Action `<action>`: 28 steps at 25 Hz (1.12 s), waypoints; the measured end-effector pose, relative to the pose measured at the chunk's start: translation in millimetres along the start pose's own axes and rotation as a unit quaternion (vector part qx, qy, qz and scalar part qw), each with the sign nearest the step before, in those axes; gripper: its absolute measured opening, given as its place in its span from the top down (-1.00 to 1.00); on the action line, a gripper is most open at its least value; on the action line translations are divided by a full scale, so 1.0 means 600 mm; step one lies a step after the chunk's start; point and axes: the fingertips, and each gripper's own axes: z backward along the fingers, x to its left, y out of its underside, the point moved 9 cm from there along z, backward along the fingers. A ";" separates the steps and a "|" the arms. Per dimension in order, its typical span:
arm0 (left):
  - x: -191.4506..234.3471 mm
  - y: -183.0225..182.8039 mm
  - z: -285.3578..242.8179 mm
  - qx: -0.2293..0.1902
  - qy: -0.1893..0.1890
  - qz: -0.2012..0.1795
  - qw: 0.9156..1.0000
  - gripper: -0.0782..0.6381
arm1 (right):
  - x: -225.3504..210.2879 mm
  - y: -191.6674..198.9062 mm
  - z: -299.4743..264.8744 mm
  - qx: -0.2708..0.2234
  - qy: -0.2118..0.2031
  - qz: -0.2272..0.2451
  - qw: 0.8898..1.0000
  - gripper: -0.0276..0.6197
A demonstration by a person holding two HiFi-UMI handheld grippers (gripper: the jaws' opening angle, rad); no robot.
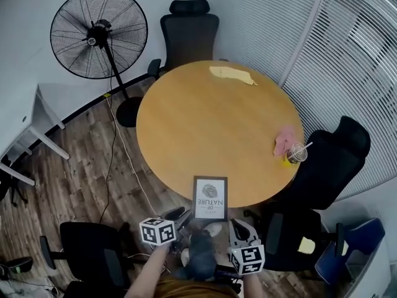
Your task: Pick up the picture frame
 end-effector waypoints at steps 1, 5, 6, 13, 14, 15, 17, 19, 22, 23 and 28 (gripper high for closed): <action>0.005 0.001 -0.007 0.005 -0.002 0.004 1.000 0.30 | -0.007 0.002 -0.006 0.002 0.000 -0.004 1.000 0.88; 0.021 0.010 -0.033 0.023 -0.003 0.021 1.000 0.27 | -0.028 0.013 -0.030 0.017 -0.004 -0.012 1.000 0.88; 0.025 0.013 -0.038 0.027 -0.002 0.026 0.999 0.21 | -0.031 0.017 -0.035 0.023 -0.005 -0.014 1.000 0.88; 0.063 0.031 -0.082 0.074 -0.012 0.059 0.995 0.18 | -0.062 0.035 -0.075 0.054 -0.011 -0.028 0.998 0.88; 0.067 0.035 -0.088 0.088 -0.012 0.058 0.994 0.16 | -0.066 0.038 -0.079 0.059 -0.011 -0.029 0.998 0.88; 0.069 0.040 -0.095 0.103 -0.012 0.055 0.993 0.14 | -0.071 0.040 -0.084 0.064 -0.011 -0.029 0.997 0.88; 0.075 0.046 -0.108 0.128 -0.010 0.056 0.990 0.12 | -0.081 0.044 -0.094 0.074 -0.011 -0.030 0.997 0.88; 0.082 0.049 -0.122 0.143 -0.003 0.068 0.987 0.11 | -0.092 0.045 -0.107 0.080 -0.012 -0.034 0.996 0.88; 0.089 0.054 -0.139 0.153 0.012 0.088 0.984 0.10 | -0.106 0.049 -0.123 0.085 -0.014 -0.041 0.995 0.88; 0.090 0.056 -0.143 0.156 0.017 0.093 0.983 0.10 | -0.110 0.051 -0.127 0.087 -0.014 -0.044 0.995 0.88; 0.088 0.063 -0.160 0.181 0.031 0.095 0.978 0.11 | -0.127 0.061 -0.144 0.100 -0.016 -0.052 0.993 0.88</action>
